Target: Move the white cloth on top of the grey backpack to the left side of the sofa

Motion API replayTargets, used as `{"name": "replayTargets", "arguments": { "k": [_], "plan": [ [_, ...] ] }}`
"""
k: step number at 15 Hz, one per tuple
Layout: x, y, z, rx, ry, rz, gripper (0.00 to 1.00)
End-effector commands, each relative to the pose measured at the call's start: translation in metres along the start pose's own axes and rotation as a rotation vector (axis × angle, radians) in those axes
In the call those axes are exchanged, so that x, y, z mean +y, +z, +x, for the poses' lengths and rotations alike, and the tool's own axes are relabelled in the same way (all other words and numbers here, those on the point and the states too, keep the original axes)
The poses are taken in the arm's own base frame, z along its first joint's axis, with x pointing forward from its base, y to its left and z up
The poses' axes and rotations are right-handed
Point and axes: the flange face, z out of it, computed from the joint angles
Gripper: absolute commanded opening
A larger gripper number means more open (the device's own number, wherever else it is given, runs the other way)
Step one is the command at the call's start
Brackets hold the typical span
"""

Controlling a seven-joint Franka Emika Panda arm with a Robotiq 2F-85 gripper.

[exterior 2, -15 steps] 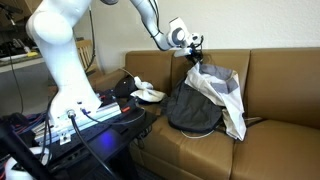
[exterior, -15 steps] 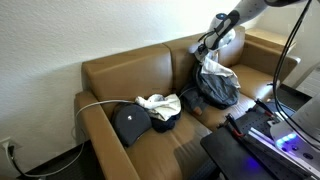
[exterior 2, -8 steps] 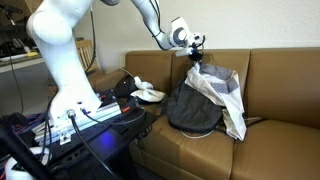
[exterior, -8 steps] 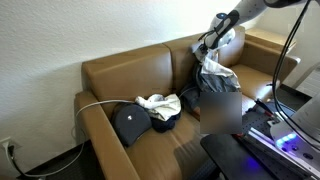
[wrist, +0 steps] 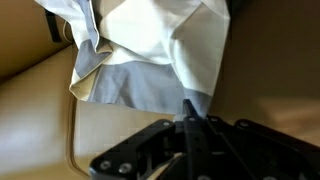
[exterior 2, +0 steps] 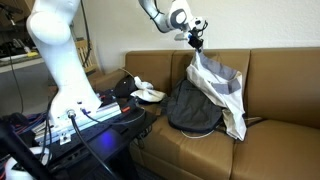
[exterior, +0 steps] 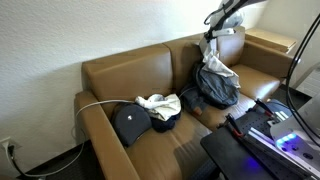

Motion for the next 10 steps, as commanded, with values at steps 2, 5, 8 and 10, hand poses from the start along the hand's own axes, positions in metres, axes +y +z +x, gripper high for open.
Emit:
{"name": "replayTargets", "arguments": {
  "k": [2,5,8,10],
  "plan": [
    [0.007,-0.117,0.016,0.097,0.057,0.150,0.00],
    [0.017,-0.195,0.033,0.197,0.214,0.257,0.00],
    [0.038,-0.275,0.045,0.359,0.236,0.221,0.00],
    [0.057,-0.332,0.051,0.459,0.323,0.223,0.00]
  ]
}}
